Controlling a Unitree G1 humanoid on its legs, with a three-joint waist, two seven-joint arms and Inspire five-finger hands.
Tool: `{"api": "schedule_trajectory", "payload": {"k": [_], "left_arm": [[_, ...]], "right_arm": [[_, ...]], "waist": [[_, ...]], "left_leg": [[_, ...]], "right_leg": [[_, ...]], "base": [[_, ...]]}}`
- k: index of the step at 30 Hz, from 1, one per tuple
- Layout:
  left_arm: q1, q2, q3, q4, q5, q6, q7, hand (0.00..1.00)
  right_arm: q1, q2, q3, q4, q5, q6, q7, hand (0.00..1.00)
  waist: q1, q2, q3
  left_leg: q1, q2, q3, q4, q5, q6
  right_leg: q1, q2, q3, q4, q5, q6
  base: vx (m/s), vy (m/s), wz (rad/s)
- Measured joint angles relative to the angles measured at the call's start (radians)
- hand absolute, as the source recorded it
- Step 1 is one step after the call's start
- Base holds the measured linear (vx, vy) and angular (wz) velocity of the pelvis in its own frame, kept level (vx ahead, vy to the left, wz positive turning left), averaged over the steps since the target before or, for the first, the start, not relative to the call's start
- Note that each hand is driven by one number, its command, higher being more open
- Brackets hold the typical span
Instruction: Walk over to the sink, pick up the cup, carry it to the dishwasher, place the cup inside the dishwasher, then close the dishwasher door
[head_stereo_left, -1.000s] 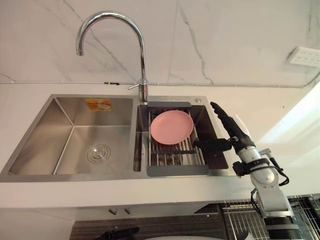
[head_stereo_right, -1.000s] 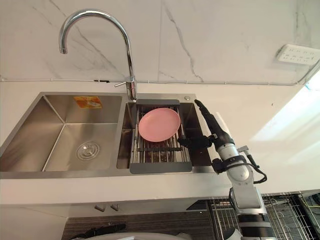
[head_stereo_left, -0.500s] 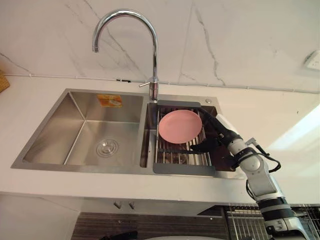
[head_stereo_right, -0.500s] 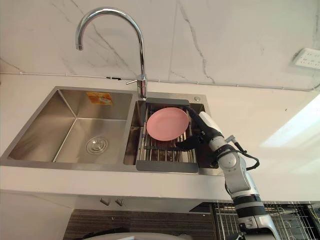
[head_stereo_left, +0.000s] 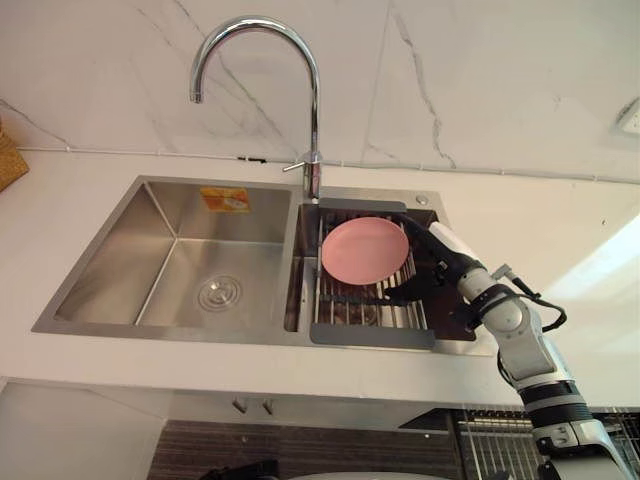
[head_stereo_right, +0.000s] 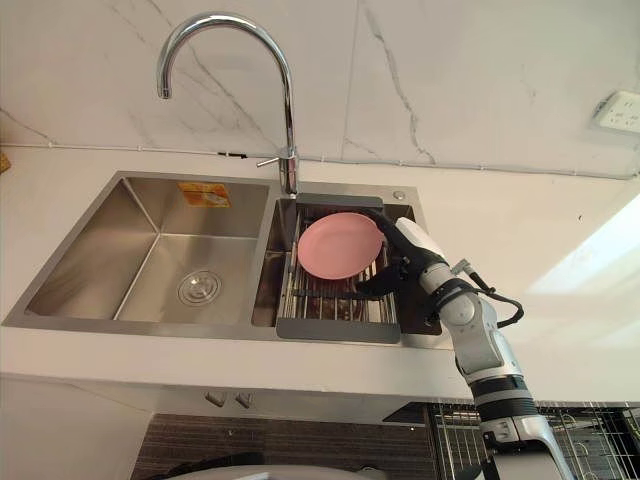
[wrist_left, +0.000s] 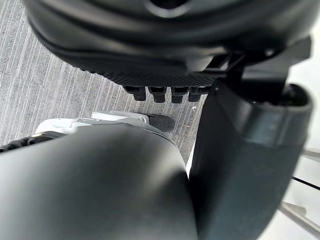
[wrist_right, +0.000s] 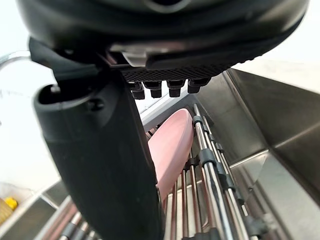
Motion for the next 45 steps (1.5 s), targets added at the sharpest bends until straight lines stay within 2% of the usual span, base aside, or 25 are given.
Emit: {"api": "schedule_trajectory", "payload": {"k": [6,14,26,37,38,41,45], "left_arm": [[0.001,0.001,-0.006,-0.01,0.0,0.008,0.0,1.0],[0.001,0.001,-0.008,-0.013,0.0,0.012,-0.002,1.0],[0.001,-0.001,-0.01,-0.015,0.0,0.012,-0.009,1.0],[0.001,-0.003,-0.018,-0.024,0.0,-0.002,-0.023,1.0],[0.001,-0.003,-0.018,-0.024,0.0,-0.002,-0.028,1.0],[0.001,-0.002,-0.018,-0.025,0.001,-0.003,-0.03,1.0],[0.001,-0.003,-0.018,-0.027,0.009,-0.005,-0.032,1.0]], "right_arm": [[-0.02,-0.006,0.027,0.031,-0.092,-0.011,-0.045,1.0],[-0.051,-0.007,0.053,0.075,-0.14,-0.015,-0.09,1.0],[-0.055,-0.008,0.115,0.127,-0.364,-0.044,-0.327,1.0],[-0.092,0.011,0.188,0.215,-0.473,-0.047,-0.417,1.0],[-0.094,0.011,0.197,0.223,-0.488,-0.047,-0.427,0.0],[-0.101,0.011,0.204,0.226,-0.495,-0.048,-0.441,0.0],[-0.122,0.011,0.232,0.272,-0.542,-0.047,-0.509,0.0]], "waist": [[0.003,0.001,0.001],[0.003,0.002,0.004],[0.015,0.005,0.007],[0.032,0.01,0.019],[0.033,0.01,0.02],[0.033,0.01,0.02],[0.035,0.01,0.021]], "left_leg": [[-0.001,0.0,-0.002,0.0,0.002,0.001],[-0.006,-0.001,-0.008,0.0,0.006,0.003],[-0.008,-0.001,-0.014,0.0,0.008,0.003],[-0.008,-0.002,-0.028,-0.005,0.013,0.005],[-0.008,-0.001,-0.029,-0.005,0.013,0.006],[-0.008,-0.002,-0.029,-0.005,0.013,0.006],[-0.008,-0.002,-0.035,-0.005,0.014,0.008]], "right_leg": [[0.0,0.0,-0.002,0.0,0.001,0.0],[0.0,0.0,-0.009,0.0,0.001,0.0],[0.002,0.003,-0.016,0.0,0.001,0.0],[0.013,0.003,-0.031,0.0,0.0,0.0],[0.014,0.004,-0.032,0.0,0.0,0.0],[0.014,0.004,-0.033,0.0,0.0,0.0],[0.017,0.004,-0.038,-0.001,0.0,0.0]], "base": [[0.0,0.0,0.0],[0.0,0.0,0.01],[0.0,0.0,0.01],[-0.01,-0.004,0.03],[0.0,0.0,0.0],[0.0,0.0,0.0],[0.0,-0.006,0.02]]}}
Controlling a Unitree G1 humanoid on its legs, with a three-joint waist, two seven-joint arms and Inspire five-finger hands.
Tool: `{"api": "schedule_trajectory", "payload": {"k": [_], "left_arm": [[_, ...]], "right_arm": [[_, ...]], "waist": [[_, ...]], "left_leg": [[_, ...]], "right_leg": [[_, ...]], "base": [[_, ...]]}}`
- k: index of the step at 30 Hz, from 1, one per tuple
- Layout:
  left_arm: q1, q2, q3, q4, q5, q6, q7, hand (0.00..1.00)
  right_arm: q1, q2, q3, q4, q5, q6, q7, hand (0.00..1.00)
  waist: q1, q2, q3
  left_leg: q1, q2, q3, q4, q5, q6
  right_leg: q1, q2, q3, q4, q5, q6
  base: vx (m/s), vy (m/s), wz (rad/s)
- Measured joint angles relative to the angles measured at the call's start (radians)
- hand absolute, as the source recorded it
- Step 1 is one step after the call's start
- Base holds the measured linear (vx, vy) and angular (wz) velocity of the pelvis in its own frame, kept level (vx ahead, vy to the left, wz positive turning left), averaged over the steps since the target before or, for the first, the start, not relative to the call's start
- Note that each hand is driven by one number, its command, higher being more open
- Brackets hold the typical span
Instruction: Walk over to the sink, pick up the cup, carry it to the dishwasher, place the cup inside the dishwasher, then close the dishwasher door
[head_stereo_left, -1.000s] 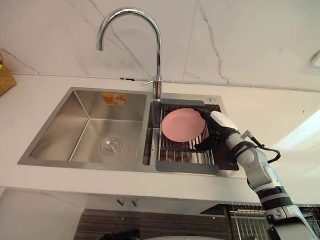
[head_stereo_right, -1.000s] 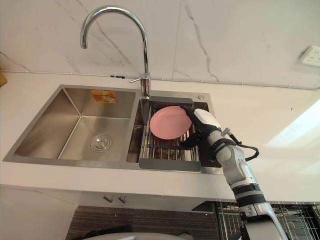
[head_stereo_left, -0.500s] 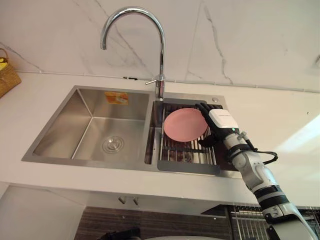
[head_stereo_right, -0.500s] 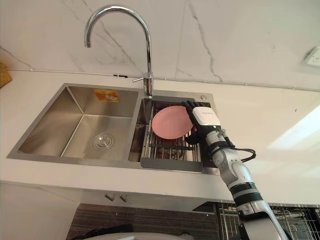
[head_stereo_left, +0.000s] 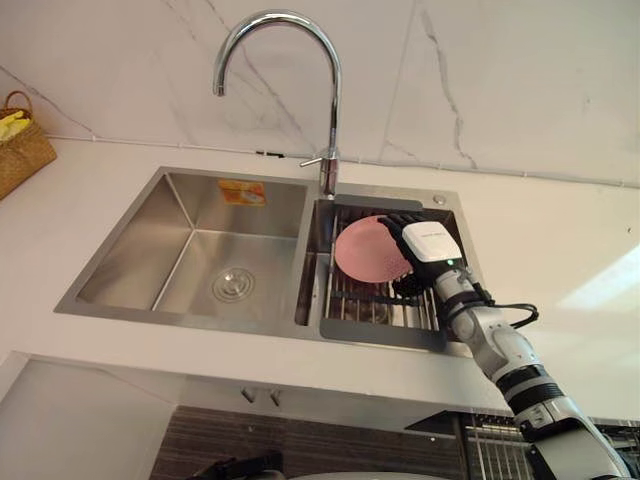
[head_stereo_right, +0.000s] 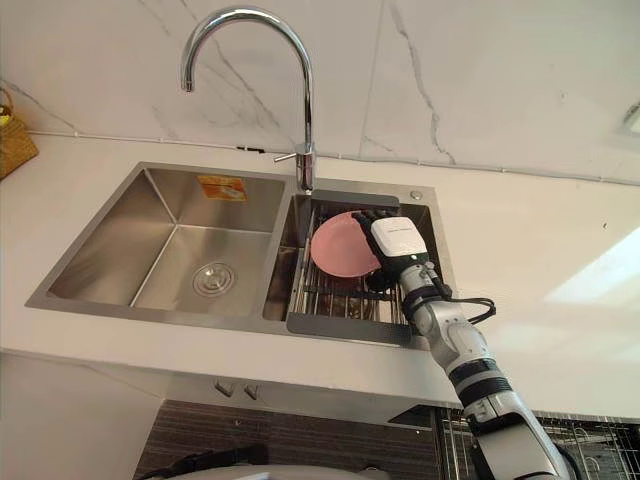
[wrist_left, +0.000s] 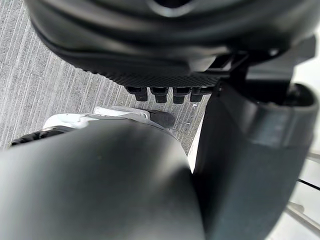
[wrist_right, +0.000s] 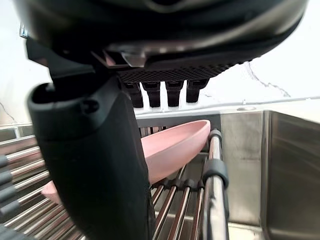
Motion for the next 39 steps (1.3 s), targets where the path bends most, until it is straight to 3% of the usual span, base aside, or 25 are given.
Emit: {"api": "schedule_trajectory", "payload": {"k": [9,23,27,33,36,39], "left_arm": [[0.0,-0.002,0.0,-0.009,0.011,-0.01,-0.008,1.0],[0.0,-0.003,-0.003,-0.015,0.041,-0.029,-0.021,1.0],[0.002,-0.003,-0.002,-0.02,0.041,-0.029,-0.022,1.0],[0.01,0.004,0.001,-0.024,0.071,-0.029,-0.037,1.0],[0.009,0.01,-0.006,-0.011,0.078,-0.029,-0.041,1.0],[0.001,0.026,-0.039,0.02,0.079,-0.028,-0.041,1.0]], "right_arm": [[-0.005,-0.001,0.031,0.033,-0.15,-0.011,-0.236,0.0],[-0.005,-0.014,0.039,0.035,-0.178,-0.047,-0.316,0.0],[0.008,-0.071,0.033,-0.062,-0.174,-0.074,-0.332,0.0],[0.121,-0.138,-0.121,-0.386,-0.105,-0.124,-0.342,0.0],[0.215,-0.183,-0.282,-0.51,-0.049,-0.131,-0.342,0.0],[0.307,-0.195,-0.464,-0.582,0.008,-0.129,-0.343,0.0]], "waist": [[0.013,-0.001,0.006],[0.019,-0.003,0.008],[0.014,-0.004,0.008],[-0.016,-0.007,0.009],[-0.041,-0.01,0.008],[-0.089,-0.012,0.005]], "left_leg": [[-0.002,0.0,-0.007,0.0,0.003,0.002],[-0.005,-0.003,-0.013,0.0,0.004,0.003],[-0.005,-0.002,-0.002,0.0,0.004,0.003],[0.001,0.007,0.096,0.002,-0.006,0.015],[0.012,0.008,0.153,-0.001,-0.02,0.023],[0.03,0.005,0.21,0.0,-0.033,0.025]], "right_leg": [[0.003,0.0,-0.007,0.0,0.0,0.0],[0.004,-0.006,-0.011,-0.001,0.0,0.0],[-0.001,-0.005,0.001,-0.001,0.0,0.0],[-0.038,0.003,0.069,0.007,0.002,-0.003],[-0.077,0.002,0.13,0.03,0.002,-0.003],[-0.112,0.001,0.188,0.063,0.001,-0.003]], "base": [[-0.01,-0.007,0.02],[0.0,-0.002,0.01],[0.0,0.0,-0.06],[0.01,-0.001,-0.31],[0.01,0.01,-0.54],[0.04,0.031,-0.59]]}}
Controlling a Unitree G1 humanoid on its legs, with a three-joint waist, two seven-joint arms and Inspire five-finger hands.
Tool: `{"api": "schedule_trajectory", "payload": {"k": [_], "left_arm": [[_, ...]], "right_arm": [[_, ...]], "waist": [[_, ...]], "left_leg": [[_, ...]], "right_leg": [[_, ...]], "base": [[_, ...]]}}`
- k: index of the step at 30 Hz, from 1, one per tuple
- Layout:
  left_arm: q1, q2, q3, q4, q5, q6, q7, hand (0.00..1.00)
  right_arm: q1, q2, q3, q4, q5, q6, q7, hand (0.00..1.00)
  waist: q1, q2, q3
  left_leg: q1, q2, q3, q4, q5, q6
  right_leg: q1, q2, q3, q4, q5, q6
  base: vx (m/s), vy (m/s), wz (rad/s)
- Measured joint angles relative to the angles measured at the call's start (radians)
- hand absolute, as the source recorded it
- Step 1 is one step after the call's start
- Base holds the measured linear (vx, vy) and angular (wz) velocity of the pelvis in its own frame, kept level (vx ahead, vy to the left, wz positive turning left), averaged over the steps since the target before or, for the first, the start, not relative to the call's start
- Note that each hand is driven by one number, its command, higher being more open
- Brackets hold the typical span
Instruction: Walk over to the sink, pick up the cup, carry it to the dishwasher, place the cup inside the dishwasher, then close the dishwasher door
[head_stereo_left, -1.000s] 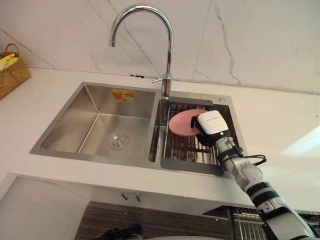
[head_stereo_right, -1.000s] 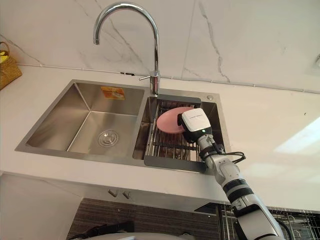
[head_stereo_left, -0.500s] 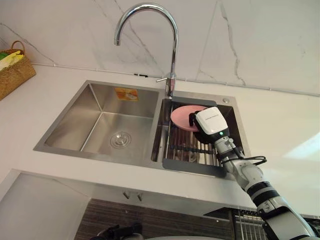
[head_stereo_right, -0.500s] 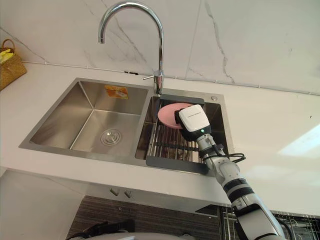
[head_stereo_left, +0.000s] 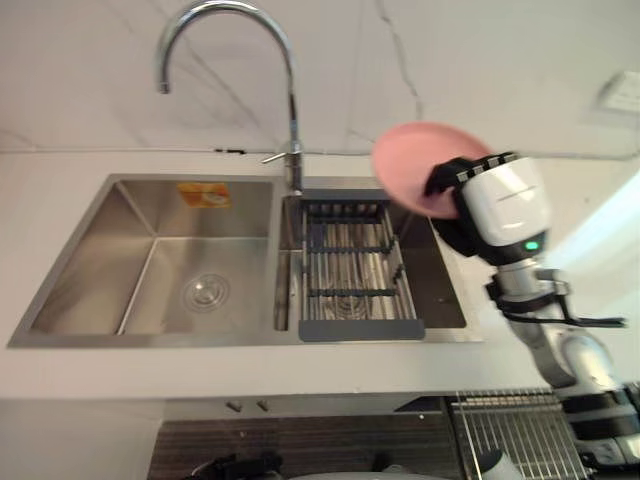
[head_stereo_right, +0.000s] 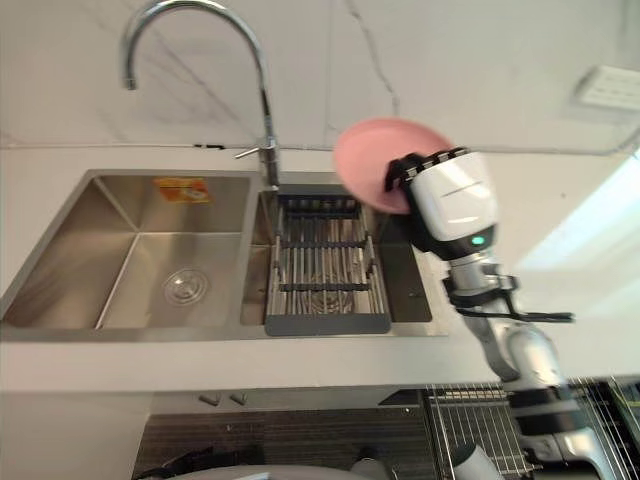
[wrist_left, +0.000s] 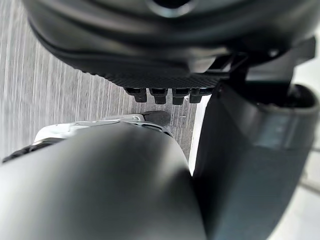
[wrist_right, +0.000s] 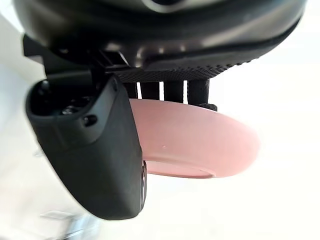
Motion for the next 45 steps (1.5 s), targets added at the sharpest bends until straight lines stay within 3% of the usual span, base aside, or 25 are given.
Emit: {"api": "schedule_trajectory", "payload": {"k": [4,8,9,10,11,12,13,14,15,16,18,20,23,33,39,45], "left_arm": [[-0.015,0.027,-0.051,0.041,0.005,0.004,0.001,1.0],[-0.027,0.031,-0.057,0.072,0.004,0.021,0.008,1.0],[-0.026,0.031,-0.053,0.077,-0.02,0.026,0.017,1.0],[-0.023,0.021,-0.04,0.079,-0.043,0.036,0.032,1.0],[-0.019,0.018,-0.03,0.078,-0.055,0.04,0.041,1.0],[-0.017,0.017,-0.026,0.078,-0.064,0.043,0.051,1.0],[-0.012,0.017,-0.022,0.078,-0.078,0.048,0.067,1.0],[-0.007,0.017,-0.008,0.077,-0.08,0.047,0.073,1.0],[-0.008,0.018,-0.008,0.076,-0.08,0.047,0.076,1.0],[-0.009,0.021,-0.007,0.072,-0.08,0.046,0.082,1.0],[-0.021,0.028,-0.006,0.071,-0.079,0.046,0.087,1.0],[-0.027,0.014,0.006,0.073,-0.092,0.046,0.098,1.0],[-0.026,-0.009,0.012,0.08,-0.122,0.053,0.124,1.0],[-0.026,-0.023,0.024,0.068,-0.138,0.032,0.148,1.0],[-0.023,-0.04,0.021,0.038,-0.138,0.03,0.148,1.0],[-0.024,-0.056,0.018,0.01,-0.138,0.032,0.138,1.0]], "right_arm": [[0.128,0.003,-0.188,-0.022,0.053,0.002,-0.012,0.0],[0.191,0.059,-0.241,-0.022,0.083,0.01,-0.034,0.0],[0.205,0.083,-0.244,-0.022,0.088,0.009,-0.039,0.0],[0.208,0.112,-0.244,-0.023,0.09,0.006,-0.04,0.0],[0.211,0.126,-0.244,-0.026,0.092,0.005,-0.041,0.0],[0.223,0.138,-0.244,-0.029,0.1,0.005,-0.046,0.0],[0.25,0.146,-0.246,-0.029,0.124,0.01,-0.048,0.0],[0.27,0.155,-0.25,-0.03,0.136,0.017,-0.049,0.0],[0.282,0.156,-0.253,-0.034,0.151,0.022,-0.051,0.0],[0.295,0.161,-0.262,-0.041,0.168,0.026,-0.053,0.0],[0.304,0.174,-0.291,-0.044,0.171,0.028,-0.054,0.0],[0.31,0.214,-0.301,-0.035,0.177,0.029,-0.054,0.0],[0.345,0.31,-0.301,-0.016,0.176,0.026,-0.054,0.0],[0.387,0.387,-0.282,0.007,0.175,0.033,-0.009,0.0],[0.361,0.387,-0.169,0.176,0.169,0.049,0.034,0.0],[0.294,0.387,-0.111,0.363,0.169,0.117,0.044,0.0]], "waist": [[-0.054,-0.016,-0.017],[-0.077,-0.035,-0.019],[-0.073,-0.04,-0.017],[-0.051,-0.026,-0.019],[-0.048,-0.023,-0.01],[-0.055,-0.022,-0.004],[-0.061,-0.008,0.004],[-0.064,-0.01,0.003],[-0.066,-0.013,0.002],[-0.068,-0.03,-0.003],[-0.071,-0.034,-0.002],[-0.064,-0.024,0.004],[-0.057,-0.001,0.011],[-0.038,0.023,0.049],[-0.01,0.048,0.064],[0.005,0.084,0.083]], "left_leg": [[0.019,0.0,0.099,0.003,-0.016,0.003],[0.055,-0.004,0.222,0.006,-0.033,0.0],[0.068,0.005,0.289,0.012,-0.042,0.006],[0.077,0.032,0.372,0.016,-0.052,0.019],[0.08,0.042,0.409,0.02,-0.054,0.021],[0.086,0.062,0.446,0.031,-0.057,0.02],[0.086,0.1,0.476,0.056,-0.066,0.007],[0.078,0.132,0.49,0.084,-0.074,-0.004],[0.072,0.144,0.488,0.101,-0.081,-0.015],[0.053,0.157,0.478,0.13,-0.09,-0.035],[0.02,0.166,0.462,0.148,-0.079,-0.057],[0.007,0.169,0.472,0.15,-0.067,-0.068],[0.033,0.176,0.468,0.128,-0.048,-0.068],[0.057,0.113,0.426,0.084,-0.04,-0.05],[0.059,0.077,0.394,0.063,-0.041,-0.034],[0.035,0.062,0.357,0.06,-0.036,-0.022]], "right_leg": [[-0.072,0.003,0.098,0.055,0.0,-0.001],[-0.134,0.018,0.129,0.09,0.035,-0.027],[-0.156,0.038,0.086,0.072,0.094,-0.056],[-0.16,0.066,0.022,0.007,0.166,-0.072],[-0.169,0.062,-0.046,0.035,0.138,-0.093],[-0.185,0.037,-0.17,0.151,0.062,-0.139],[-0.189,-0.003,-0.273,0.3,-0.01,-0.152],[-0.176,-0.037,-0.297,0.388,-0.042,-0.141],[-0.161,-0.051,-0.293,0.4,-0.045,-0.135],[-0.133,-0.06,-0.259,0.366,-0.049,-0.103],[-0.103,-0.003,-0.241,0.236,-0.076,-0.075],[-0.069,0.047,-0.23,0.098,-0.074,-0.09],[-0.042,0.076,-0.222,0.066,-0.067,-0.095],[0.001,0.042,-0.226,0.033,-0.038,-0.079],[0.014,0.011,-0.233,0.034,-0.033,-0.071],[0.012,-0.005,-0.242,0.035,-0.032,-0.069]], "base": [[0.0,0.032,-0.67],[-0.08,0.005,-1.03],[-0.14,-0.043,-1.74],[-0.15,-0.057,-1.88],[-0.19,-0.095,-1.62],[-0.15,-0.08,-1.19],[-0.11,-0.121,-1.09],[-0.02,-0.118,-0.77],[0.02,-0.195,-0.51],[0.03,-0.26,-0.25],[0.03,-0.245,-0.22],[-0.02,-0.139,-0.25],[-0.04,-0.019,-0.12],[-0.05,0.082,0.1],[-0.05,0.084,0.19],[-0.05,0.019,0.19]]}}
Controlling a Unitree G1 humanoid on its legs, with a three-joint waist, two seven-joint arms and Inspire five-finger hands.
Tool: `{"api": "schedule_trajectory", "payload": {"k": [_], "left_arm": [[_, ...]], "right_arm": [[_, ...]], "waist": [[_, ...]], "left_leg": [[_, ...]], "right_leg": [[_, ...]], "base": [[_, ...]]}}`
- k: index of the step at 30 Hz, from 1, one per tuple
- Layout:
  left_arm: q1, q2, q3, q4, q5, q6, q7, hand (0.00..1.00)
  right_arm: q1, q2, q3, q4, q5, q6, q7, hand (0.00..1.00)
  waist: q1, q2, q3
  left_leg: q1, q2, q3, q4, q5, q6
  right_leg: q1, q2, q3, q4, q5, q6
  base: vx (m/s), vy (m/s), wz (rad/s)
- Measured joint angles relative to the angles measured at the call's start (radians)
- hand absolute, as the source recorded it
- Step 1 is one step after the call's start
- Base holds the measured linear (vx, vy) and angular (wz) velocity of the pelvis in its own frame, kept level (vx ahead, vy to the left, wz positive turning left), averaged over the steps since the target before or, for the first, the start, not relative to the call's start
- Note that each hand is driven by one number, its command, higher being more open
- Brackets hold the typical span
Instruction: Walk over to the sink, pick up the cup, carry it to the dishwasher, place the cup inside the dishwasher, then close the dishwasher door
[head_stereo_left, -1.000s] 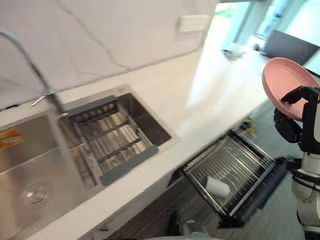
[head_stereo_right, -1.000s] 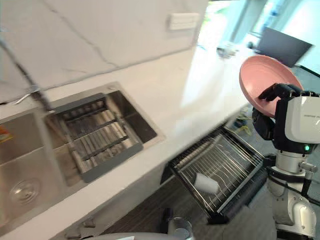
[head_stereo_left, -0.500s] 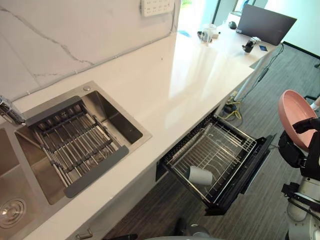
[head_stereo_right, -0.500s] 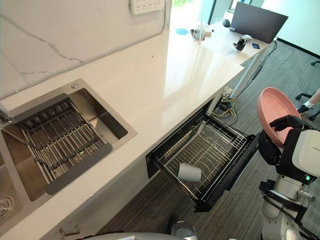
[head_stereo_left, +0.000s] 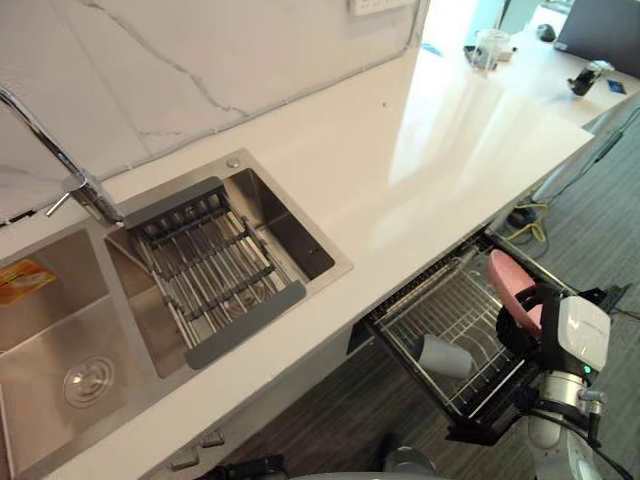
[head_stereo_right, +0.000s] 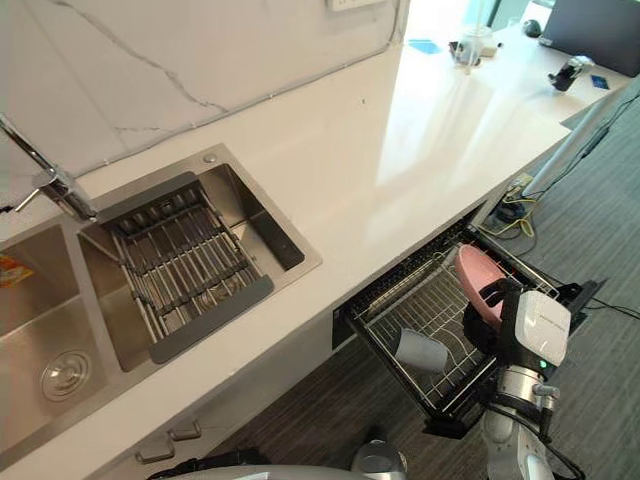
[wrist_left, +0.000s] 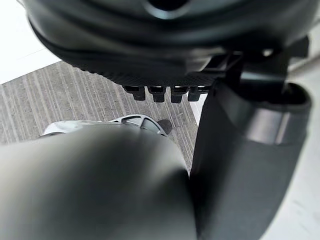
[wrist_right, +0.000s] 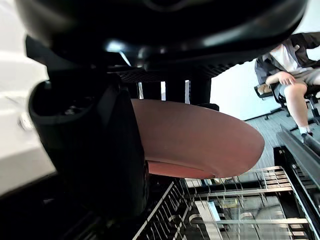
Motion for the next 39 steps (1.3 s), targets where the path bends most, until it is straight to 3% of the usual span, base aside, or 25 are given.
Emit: {"api": "schedule_trajectory", "payload": {"k": [11,13,19,23,24,28,35,39], "left_arm": [[-0.038,-0.011,0.003,-0.051,-0.001,0.079,-0.087,1.0],[-0.056,-0.015,-0.001,-0.053,-0.001,0.081,-0.103,1.0],[-0.099,-0.022,-0.027,-0.06,-0.002,0.098,-0.127,1.0],[-0.12,-0.025,-0.029,-0.06,-0.002,0.097,-0.141,1.0],[-0.121,-0.025,-0.029,-0.061,-0.003,0.097,-0.145,1.0],[-0.129,-0.025,-0.028,-0.062,-0.022,0.097,-0.16,1.0],[-0.134,-0.023,-0.026,-0.062,-0.022,0.092,-0.176,1.0],[-0.135,-0.023,-0.026,-0.062,-0.021,0.091,-0.176,1.0]], "right_arm": [[-0.184,-0.082,0.027,0.223,0.04,0.15,-0.008,0.0],[-0.247,-0.115,0.043,0.261,0.049,0.172,-0.008,0.0],[-0.411,-0.214,0.118,0.35,0.076,0.203,0.016,0.0],[-0.477,-0.265,0.161,0.393,0.077,0.207,0.03,0.0],[-0.498,-0.276,0.176,0.412,0.077,0.212,0.035,1.0],[-0.54,-0.289,0.195,0.43,0.077,0.244,0.035,1.0],[-0.564,-0.291,0.193,0.454,0.083,0.322,-0.005,1.0],[-0.519,-0.286,0.154,0.402,0.185,0.327,-0.014,1.0]], "waist": [[0.002,0.074,0.07],[0.001,0.099,0.098],[0.002,0.162,0.153],[0.004,0.188,0.184],[0.005,0.192,0.185],[0.011,0.206,0.205],[0.02,0.207,0.208],[0.019,0.204,0.209]], "left_leg": [[-0.081,-0.021,-0.043,0.014,0.013,0.024],[-0.105,-0.025,-0.05,0.024,0.016,0.032],[-0.162,-0.029,-0.069,0.047,0.024,0.048],[-0.187,-0.032,-0.087,0.052,0.032,0.058],[-0.201,-0.033,-0.093,0.055,0.034,0.061],[-0.217,-0.034,-0.105,0.063,0.037,0.064],[-0.232,-0.034,-0.114,0.063,0.044,0.068],[-0.225,-0.033,-0.114,0.063,0.044,0.068]], "right_leg": [[-0.064,-0.035,-0.018,0.036,0.001,0.002],[-0.086,-0.045,-0.019,0.048,0.001,0.002],[-0.139,-0.064,-0.023,0.081,0.001,0.003],[-0.153,-0.071,-0.035,0.092,0.001,0.003],[-0.164,-0.074,-0.038,0.096,0.001,0.003],[-0.171,-0.079,-0.045,0.101,0.001,0.002],[-0.182,-0.079,-0.045,0.105,0.001,0.002],[-0.176,-0.077,-0.039,0.105,0.001,0.003]], "base": [[-0.05,-0.009,0.11],[-0.07,-0.011,0.07],[-0.08,-0.021,0.08],[-0.05,-0.02,0.13],[-0.05,-0.008,0.16],[-0.04,-0.002,0.09],[-0.01,0.0,0.04],[0.0,0.002,-0.01]]}}
